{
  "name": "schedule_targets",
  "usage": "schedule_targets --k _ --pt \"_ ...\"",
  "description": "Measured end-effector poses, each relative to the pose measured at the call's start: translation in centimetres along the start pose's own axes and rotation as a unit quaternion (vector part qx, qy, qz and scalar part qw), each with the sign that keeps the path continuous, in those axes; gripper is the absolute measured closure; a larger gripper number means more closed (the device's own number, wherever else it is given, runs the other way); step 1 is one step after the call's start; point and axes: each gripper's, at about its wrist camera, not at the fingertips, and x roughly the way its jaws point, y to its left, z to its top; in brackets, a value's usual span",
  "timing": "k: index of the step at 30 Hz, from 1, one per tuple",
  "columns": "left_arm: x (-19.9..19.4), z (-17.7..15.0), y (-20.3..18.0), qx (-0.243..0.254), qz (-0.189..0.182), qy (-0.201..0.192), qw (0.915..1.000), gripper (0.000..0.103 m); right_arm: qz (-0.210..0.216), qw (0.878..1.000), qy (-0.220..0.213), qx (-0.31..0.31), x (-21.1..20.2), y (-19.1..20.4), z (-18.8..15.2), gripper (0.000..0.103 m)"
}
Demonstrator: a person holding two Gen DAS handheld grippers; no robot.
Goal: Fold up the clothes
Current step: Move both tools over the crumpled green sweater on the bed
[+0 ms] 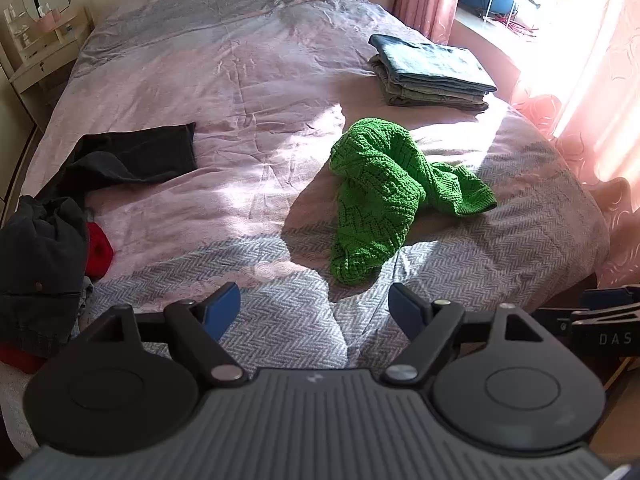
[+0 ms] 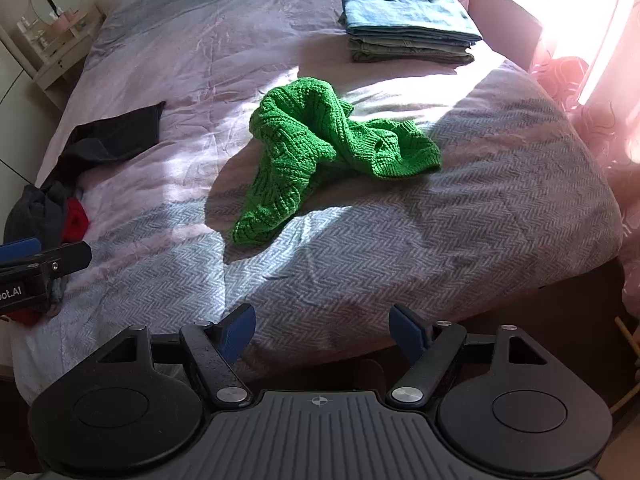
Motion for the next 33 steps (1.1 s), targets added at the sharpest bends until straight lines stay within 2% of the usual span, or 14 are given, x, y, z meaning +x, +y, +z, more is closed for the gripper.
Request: schedule_targets --k 11,20,27,33 --pt "1.0 0.1 -0.5 0.011 -0.009 0.006 0.9999 0.025 -0.010 1.000 -0.002 0.013 0.1 -0.4 -0.1 0.026" --pt "2.9 1.5 -2.3 0.012 -0.006 0.016 0.9998 0.025 -0.013 1.000 0.002 0.027 0.7 -2.9 1.2 0.026" --pt "5.1 3.8 -4.8 0.000 0.011 0.028 0.9995 0.025 -0.003 1.000 0.012 0.021 2.1 -6.2 4.1 0.026" --pt "7.4 6.7 -7.4 -0.025 0.032 0.037 0.9985 0.025 0.007 1.000 0.023 0.011 3.6 -9.9 8.2 0.026"
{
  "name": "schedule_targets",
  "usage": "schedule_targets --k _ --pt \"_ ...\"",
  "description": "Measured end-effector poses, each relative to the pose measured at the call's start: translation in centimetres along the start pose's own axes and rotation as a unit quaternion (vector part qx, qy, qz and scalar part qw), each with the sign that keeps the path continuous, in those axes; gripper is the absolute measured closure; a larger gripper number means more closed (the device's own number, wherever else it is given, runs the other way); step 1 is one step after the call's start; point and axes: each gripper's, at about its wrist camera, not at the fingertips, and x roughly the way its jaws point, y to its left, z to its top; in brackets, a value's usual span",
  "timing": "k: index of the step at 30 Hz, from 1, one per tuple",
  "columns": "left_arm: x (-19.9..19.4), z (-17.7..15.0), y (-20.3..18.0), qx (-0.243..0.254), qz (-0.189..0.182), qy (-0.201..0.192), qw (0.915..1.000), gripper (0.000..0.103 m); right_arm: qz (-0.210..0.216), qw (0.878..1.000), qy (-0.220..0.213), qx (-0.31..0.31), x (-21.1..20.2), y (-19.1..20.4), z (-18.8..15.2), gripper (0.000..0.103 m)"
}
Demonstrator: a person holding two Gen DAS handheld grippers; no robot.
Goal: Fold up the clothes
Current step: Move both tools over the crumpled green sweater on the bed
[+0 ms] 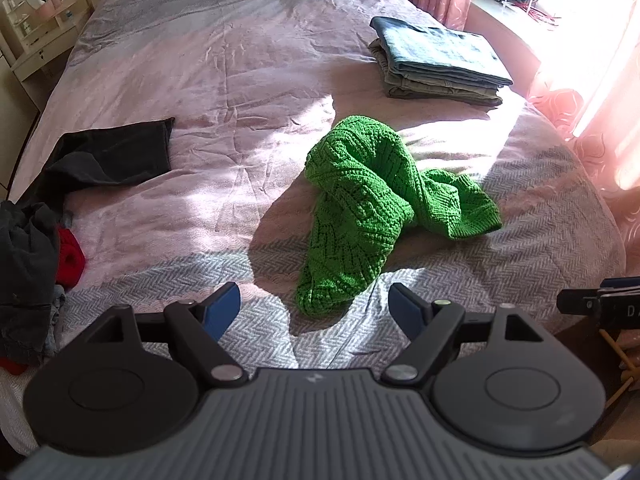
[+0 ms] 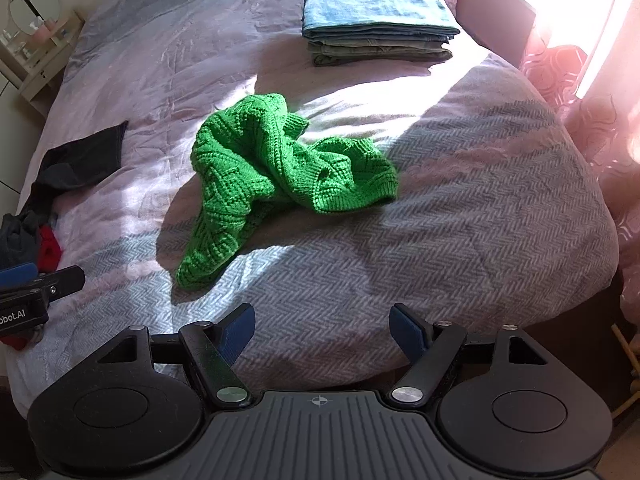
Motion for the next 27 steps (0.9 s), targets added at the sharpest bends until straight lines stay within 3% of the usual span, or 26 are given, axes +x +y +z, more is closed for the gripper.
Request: schedule_targets --k 8,17,22,27 --pt "2.5 2.8 -3.3 -0.047 0.031 0.018 0.9983 0.025 0.016 0.997 0.024 -0.065 3.0 -3.0 4.9 0.026" --pt "4.5 3.0 -4.8 -0.084 0.051 0.054 0.9937 0.025 0.028 0.991 0.064 -0.113 6.5 -5.2 7.5 0.026" --pt "5.7 3.5 -3.8 -0.110 0.050 0.072 0.9901 0.025 0.032 0.992 0.089 -0.080 8.9 -7.4 8.4 0.026" --pt "7.6 5.2 -1.7 -0.120 0.050 0.069 0.9890 0.025 0.040 0.993 0.112 0.019 11.7 -10.8 9.3 0.026"
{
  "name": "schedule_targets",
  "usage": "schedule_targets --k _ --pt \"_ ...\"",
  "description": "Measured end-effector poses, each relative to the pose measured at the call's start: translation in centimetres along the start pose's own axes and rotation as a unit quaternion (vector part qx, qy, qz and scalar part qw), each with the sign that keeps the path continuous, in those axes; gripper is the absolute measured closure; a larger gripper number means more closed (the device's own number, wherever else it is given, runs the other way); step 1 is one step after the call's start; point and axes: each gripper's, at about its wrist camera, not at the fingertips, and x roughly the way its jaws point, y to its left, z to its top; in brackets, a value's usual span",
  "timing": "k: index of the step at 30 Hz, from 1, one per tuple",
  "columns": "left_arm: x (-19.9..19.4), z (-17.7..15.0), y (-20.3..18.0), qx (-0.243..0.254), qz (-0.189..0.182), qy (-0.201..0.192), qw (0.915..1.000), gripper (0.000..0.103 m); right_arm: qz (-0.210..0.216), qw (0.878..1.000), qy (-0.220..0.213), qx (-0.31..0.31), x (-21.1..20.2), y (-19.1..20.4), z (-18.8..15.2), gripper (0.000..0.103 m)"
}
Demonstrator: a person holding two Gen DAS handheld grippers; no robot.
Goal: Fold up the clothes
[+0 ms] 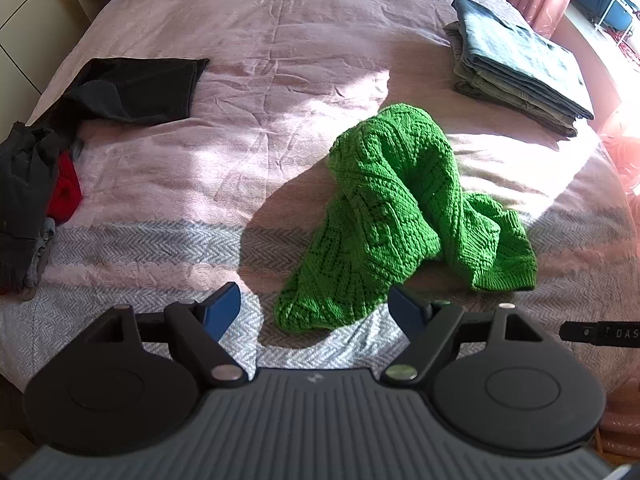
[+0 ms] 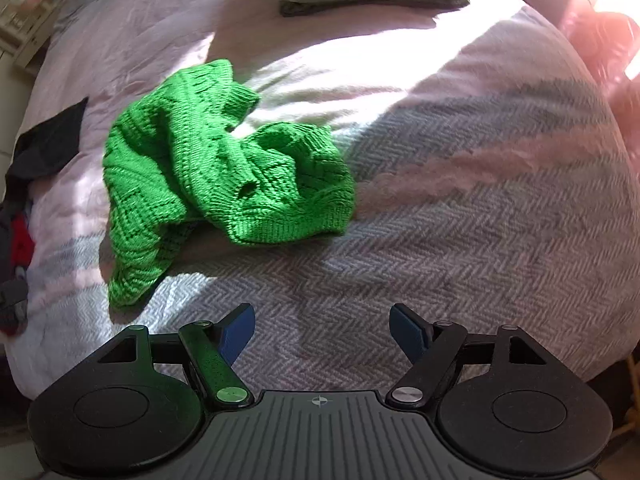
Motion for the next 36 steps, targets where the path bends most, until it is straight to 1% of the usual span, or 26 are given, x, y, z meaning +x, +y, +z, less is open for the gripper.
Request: schedule_targets --k 2,4,7,11,15,18,22,24,26,27,28,29,30,31,34,35,36 --pt "0.9 1.3 0.5 -0.003 -0.008 -0.001 1.0000 0.025 0.013 0.998 0.007 0.053 0.9 -1.5 0.5 0.026" --pt "1.9 2.7 0.8 -0.002 -0.016 -0.001 0.9999 0.025 0.032 0.992 0.013 0.117 1.7 -3.2 1.0 0.026" --pt "3.7 5.1 0.4 0.012 -0.029 -0.002 0.9995 0.025 0.061 0.976 0.015 0.208 2.5 -5.5 1.6 0.026" --pt "6.6 8.3 -0.7 0.036 -0.053 0.003 0.9980 0.025 0.075 0.955 0.009 0.287 3.9 -7.2 2.4 0.026" --pt "10.0 11.4 -1.5 0.035 -0.088 0.014 0.9954 0.025 0.083 0.936 -0.003 0.343 5.8 -8.1 3.2 0.026" --pt "12.9 13.1 -2.0 0.039 -0.110 0.021 0.9930 0.022 0.089 0.920 -0.007 0.381 7.7 -8.6 3.8 0.026" --pt "17.0 14.0 -3.1 0.079 -0.115 0.030 0.9897 0.022 0.090 0.902 -0.005 0.422 10.5 -8.9 4.3 0.026" --pt "19.0 14.1 -3.2 0.081 -0.122 0.038 0.9885 0.022 0.094 0.896 -0.002 0.435 11.8 -9.0 4.7 0.026" --pt "20.4 13.9 -2.8 0.066 -0.136 0.041 0.9876 0.034 0.102 0.891 0.000 0.441 12.8 -9.0 5.1 0.026" --pt "20.7 13.9 -2.4 0.058 -0.145 0.038 0.9869 0.052 0.111 0.891 -0.002 0.440 13.0 -8.9 5.3 0.026" --pt "20.8 13.8 -2.1 0.051 -0.154 0.034 0.9862 0.075 0.121 0.892 -0.005 0.436 13.2 -8.8 5.6 0.027" --pt "20.7 13.6 -1.7 0.046 -0.161 0.031 0.9855 0.083 0.131 0.894 -0.009 0.428 13.2 -8.5 6.0 0.061" --pt "20.4 13.5 -1.3 0.038 -0.167 0.026 0.9849 0.087 0.137 0.900 -0.010 0.415 13.3 -8.3 6.5 0.088" --pt "19.8 13.4 -0.8 0.029 -0.172 0.019 0.9844 0.090 0.138 0.907 -0.014 0.398 13.0 -7.9 7.0 0.094" --pt "17.3 12.7 0.9 0.005 -0.186 -0.009 0.9825 0.092 0.122 0.937 -0.037 0.325 11.1 -6.0 9.2 0.095" --pt "16.0 12.5 1.6 -0.001 -0.187 -0.022 0.9821 0.092 0.119 0.948 -0.055 0.289 9.9 -4.9 10.1 0.095" --pt "14.5 12.3 2.4 -0.010 -0.187 -0.039 0.9815 0.092 0.123 0.956 -0.073 0.256 8.5 -3.9 11.1 0.095"
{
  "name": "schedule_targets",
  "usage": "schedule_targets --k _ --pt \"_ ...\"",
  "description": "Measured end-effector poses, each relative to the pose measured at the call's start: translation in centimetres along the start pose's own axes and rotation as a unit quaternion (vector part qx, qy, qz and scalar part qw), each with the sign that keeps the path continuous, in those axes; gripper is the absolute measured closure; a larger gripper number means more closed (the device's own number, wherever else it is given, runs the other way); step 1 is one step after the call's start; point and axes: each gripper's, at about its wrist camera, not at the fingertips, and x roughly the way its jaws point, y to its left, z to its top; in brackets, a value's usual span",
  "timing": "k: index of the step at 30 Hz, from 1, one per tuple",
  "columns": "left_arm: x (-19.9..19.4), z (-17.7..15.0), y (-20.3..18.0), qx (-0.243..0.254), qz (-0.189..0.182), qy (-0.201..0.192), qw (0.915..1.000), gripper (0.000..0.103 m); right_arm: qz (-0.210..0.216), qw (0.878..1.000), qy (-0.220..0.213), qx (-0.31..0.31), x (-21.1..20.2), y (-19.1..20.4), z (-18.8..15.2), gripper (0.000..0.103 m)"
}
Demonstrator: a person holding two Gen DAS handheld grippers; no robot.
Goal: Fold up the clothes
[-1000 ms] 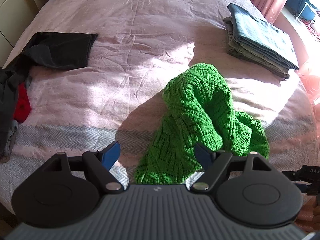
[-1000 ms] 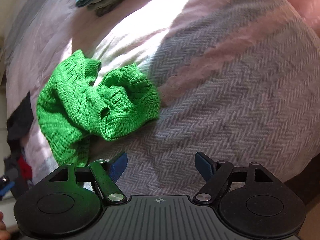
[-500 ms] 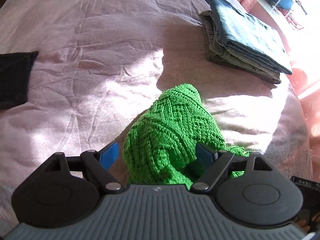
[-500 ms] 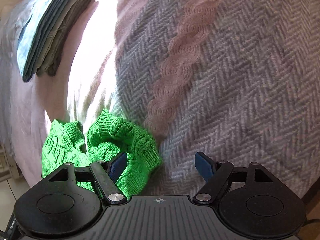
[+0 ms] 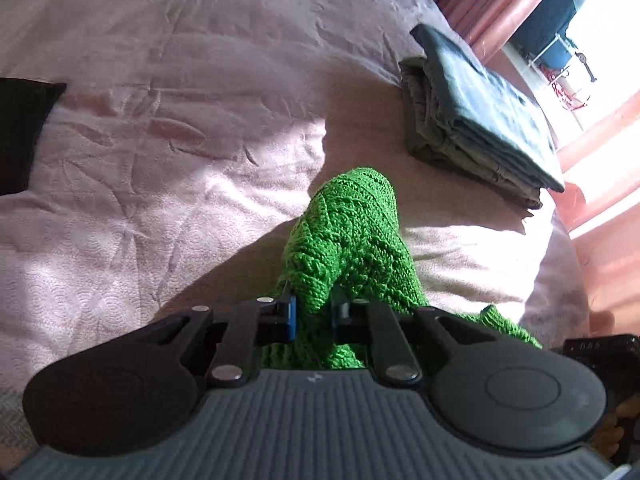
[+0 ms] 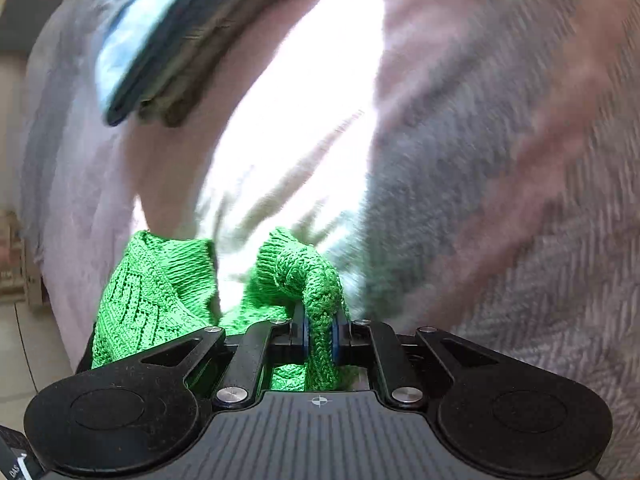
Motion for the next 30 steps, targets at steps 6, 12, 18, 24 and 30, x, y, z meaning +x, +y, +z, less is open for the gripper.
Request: schedule_targets --k 6,12,18,24,30 --pt "-12.0 0.0 1.2 -0.028 0.020 -0.127 0.9913 0.093 0.106 0.979 -0.050 -0.166 -4.7 12.2 1.9 0.095" --pt "-24.0 -0.7 -1.6 0.008 0.056 -0.263 0.9633 0.093 0.248 0.929 -0.093 -0.259 -8.6 24.4 2.0 0.095" --pt "-26.5 -4.0 -9.8 0.114 0.010 -0.262 0.9581 0.074 0.314 0.893 -0.106 -0.304 -12.9 29.5 1.7 0.072" --pt "-21.0 -8.5 -13.2 0.122 -0.013 -0.122 0.9849 0.067 0.218 0.925 -0.135 -0.281 -14.2 24.1 1.2 0.003" --pt "-20.5 -11.2 -10.7 0.085 0.042 -0.080 0.9923 0.067 0.088 0.957 -0.075 -0.266 -12.3 15.2 -0.1 0.003"
